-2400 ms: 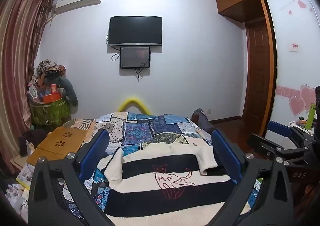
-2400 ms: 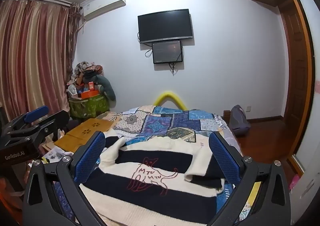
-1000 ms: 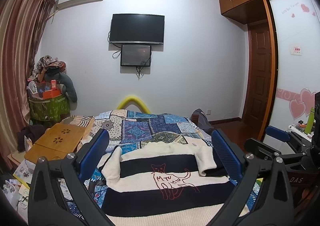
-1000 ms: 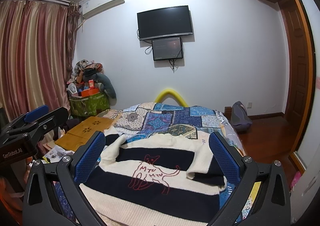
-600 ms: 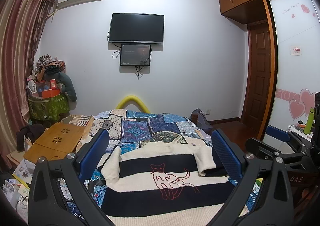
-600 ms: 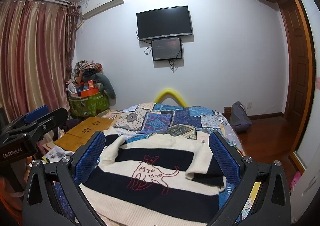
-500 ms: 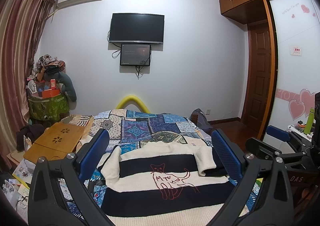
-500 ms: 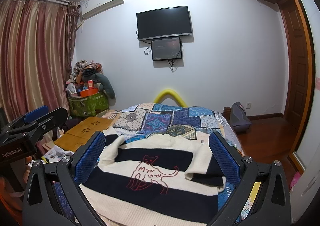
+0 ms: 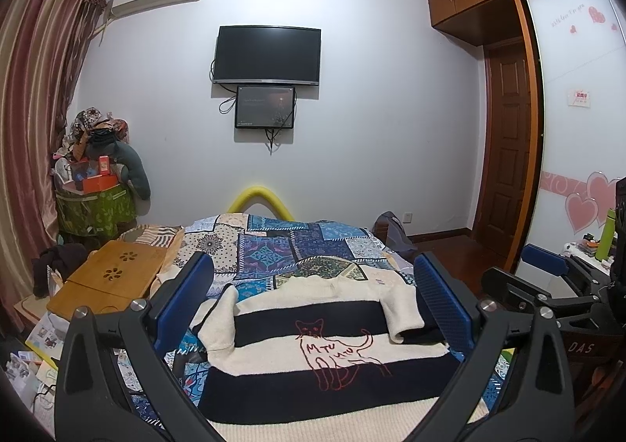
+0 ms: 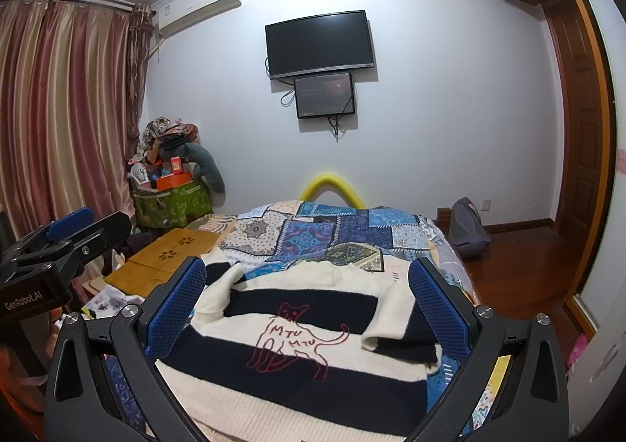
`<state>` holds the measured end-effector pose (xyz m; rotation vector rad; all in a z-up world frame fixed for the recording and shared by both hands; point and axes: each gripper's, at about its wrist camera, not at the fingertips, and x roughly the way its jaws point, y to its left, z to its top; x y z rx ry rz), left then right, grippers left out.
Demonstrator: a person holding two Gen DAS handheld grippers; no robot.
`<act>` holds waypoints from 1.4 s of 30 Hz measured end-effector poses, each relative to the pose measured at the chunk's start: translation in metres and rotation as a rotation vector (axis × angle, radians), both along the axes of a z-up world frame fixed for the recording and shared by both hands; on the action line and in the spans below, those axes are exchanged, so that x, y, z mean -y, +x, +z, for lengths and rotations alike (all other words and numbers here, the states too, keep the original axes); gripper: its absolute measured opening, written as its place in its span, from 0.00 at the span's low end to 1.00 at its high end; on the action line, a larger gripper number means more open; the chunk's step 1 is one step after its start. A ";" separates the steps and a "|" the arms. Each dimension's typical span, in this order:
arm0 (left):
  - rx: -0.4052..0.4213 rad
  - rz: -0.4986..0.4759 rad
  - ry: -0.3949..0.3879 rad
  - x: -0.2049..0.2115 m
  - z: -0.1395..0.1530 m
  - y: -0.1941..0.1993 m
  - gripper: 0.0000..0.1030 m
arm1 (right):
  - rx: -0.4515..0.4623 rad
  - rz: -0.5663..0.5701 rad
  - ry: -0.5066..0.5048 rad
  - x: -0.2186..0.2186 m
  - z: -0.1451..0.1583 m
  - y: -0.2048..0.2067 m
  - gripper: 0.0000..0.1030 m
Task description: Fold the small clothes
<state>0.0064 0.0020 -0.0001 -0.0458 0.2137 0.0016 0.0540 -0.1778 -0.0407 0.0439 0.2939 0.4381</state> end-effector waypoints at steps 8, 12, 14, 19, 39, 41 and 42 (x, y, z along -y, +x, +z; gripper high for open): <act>0.010 -0.009 -0.003 0.001 -0.001 -0.002 1.00 | -0.002 0.001 0.001 0.000 0.000 -0.001 1.00; 0.014 -0.019 0.014 0.004 0.000 -0.004 1.00 | -0.004 0.000 0.001 -0.001 0.000 -0.001 1.00; 0.008 -0.019 0.013 0.004 0.000 -0.003 1.00 | -0.004 0.001 0.002 -0.001 0.000 -0.001 1.00; -0.015 -0.007 -0.010 -0.002 -0.004 0.003 1.00 | -0.004 0.001 0.002 -0.001 0.000 -0.001 1.00; -0.245 0.182 0.012 -0.104 -0.059 0.118 1.00 | -0.085 0.094 -0.090 -0.043 -0.028 0.070 1.00; -0.290 0.201 0.033 -0.122 -0.072 0.137 1.00 | -0.099 0.111 -0.121 -0.055 -0.036 0.087 1.00; -0.313 0.209 0.040 -0.130 -0.078 0.146 1.00 | -0.108 0.123 -0.139 -0.063 -0.041 0.097 1.00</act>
